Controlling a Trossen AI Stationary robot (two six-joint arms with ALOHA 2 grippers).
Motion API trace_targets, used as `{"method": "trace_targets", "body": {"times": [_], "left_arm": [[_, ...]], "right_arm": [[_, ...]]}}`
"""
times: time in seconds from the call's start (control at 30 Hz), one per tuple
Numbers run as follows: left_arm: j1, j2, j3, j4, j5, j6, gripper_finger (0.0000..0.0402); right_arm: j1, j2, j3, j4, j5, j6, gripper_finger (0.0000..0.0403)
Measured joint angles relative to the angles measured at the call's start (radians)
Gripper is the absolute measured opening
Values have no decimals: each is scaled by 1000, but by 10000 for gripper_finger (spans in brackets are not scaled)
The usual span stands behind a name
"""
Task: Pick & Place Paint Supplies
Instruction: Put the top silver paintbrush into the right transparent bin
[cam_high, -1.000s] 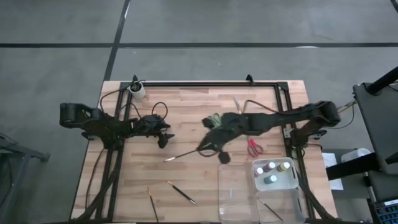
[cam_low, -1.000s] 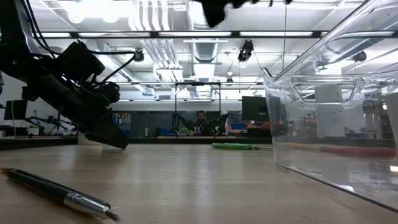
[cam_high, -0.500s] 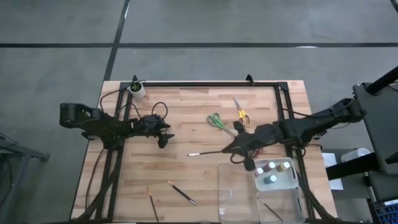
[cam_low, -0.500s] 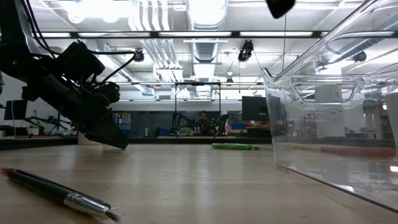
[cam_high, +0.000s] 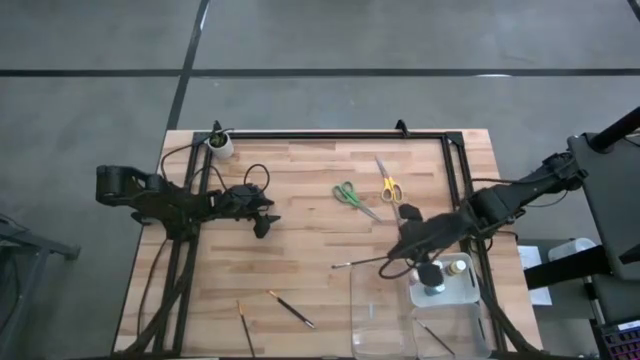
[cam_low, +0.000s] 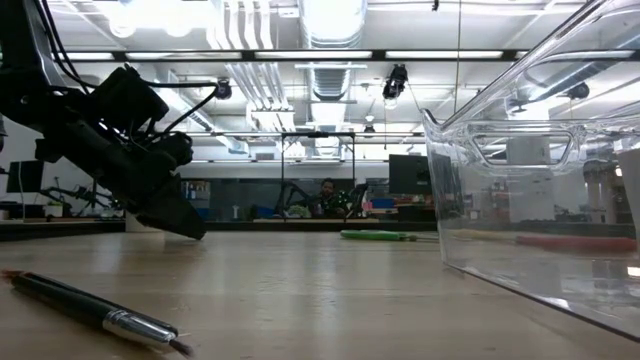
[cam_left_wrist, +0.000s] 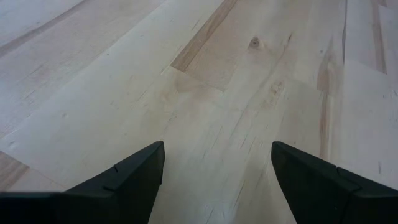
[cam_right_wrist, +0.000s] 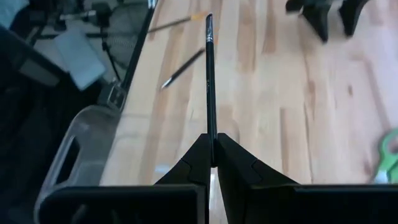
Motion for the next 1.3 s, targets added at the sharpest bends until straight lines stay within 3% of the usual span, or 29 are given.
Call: {"method": "trace_targets", "body": {"times": [0.4, 0.6, 0.83, 1.1, 1.3], "left_arm": [[0, 0, 0, 0, 0, 0, 304], [0, 0, 0, 0, 0, 0, 304], [0, 0, 0, 0, 0, 0, 304], [0, 0, 0, 0, 0, 0, 304], [0, 0, 0, 0, 0, 0, 304]], "right_arm": [[180, 18, 182, -310, 21, 303, 12], [281, 17, 214, -420, 25, 548, 12], [419, 17, 212, -434, 24, 744, 12], [586, 17, 210, -548, 23, 1079, 12], [660, 26, 210, -531, 23, 1203, 12]]}}
